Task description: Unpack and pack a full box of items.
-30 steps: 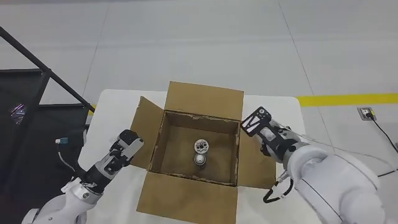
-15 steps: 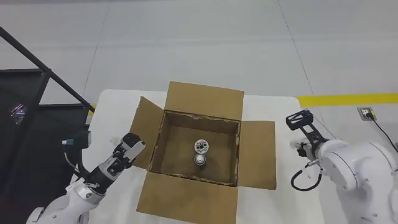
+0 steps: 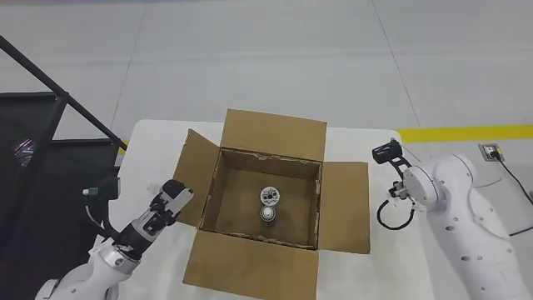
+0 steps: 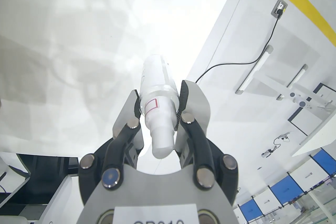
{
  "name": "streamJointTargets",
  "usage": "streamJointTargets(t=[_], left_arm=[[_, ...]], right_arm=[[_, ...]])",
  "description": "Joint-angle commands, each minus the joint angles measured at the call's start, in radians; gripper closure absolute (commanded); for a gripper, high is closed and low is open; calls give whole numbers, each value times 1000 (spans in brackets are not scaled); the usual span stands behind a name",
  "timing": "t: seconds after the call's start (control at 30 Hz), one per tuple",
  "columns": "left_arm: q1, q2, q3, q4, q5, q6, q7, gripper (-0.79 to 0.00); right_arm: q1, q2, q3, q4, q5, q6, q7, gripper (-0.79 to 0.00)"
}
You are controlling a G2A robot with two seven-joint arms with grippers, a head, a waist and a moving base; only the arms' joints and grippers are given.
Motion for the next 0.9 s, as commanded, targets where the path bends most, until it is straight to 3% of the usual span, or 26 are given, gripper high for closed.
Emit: streamJointTargets(t=[0.0, 0.03, 0.3, 0.33, 0.37, 0.47, 0.6, 0.7, 0.87], left_arm=[[-2, 1, 3, 2, 2, 5, 2, -785], [-4, 1, 6, 3, 4, 8, 3, -785], [-32, 4, 32, 5, 23, 35, 6, -785], [-36, 5, 36, 7, 25, 37, 7, -785], [-40, 5, 40, 8, 27, 40, 6, -785], [-51, 6, 49, 12, 30, 46, 7, -785], [-63, 8, 57, 16, 31, 50, 6, -785], [-72, 9, 61, 22, 29, 51, 7, -785], [-83, 11, 65, 27, 23, 55, 10, -785]], right_arm=[[4, -2, -1, 26, 15, 1, -15, 0], [4, -2, -2, 40, 18, -2, -24, 0], [9, -5, -10, 124, 39, -19, -97, -277], [11, -6, -11, 133, 42, -22, -103, -348], [12, -7, -14, 137, 44, -22, -107, -499], [13, -8, -17, 140, 49, -18, -112, -711], [13, -5, -2, 129, 51, -14, -119, -785], [12, 1, 20, 95, 36, -4, -118, -785], [-29, 15, 82, -156, -68, 97, -108, -785]])
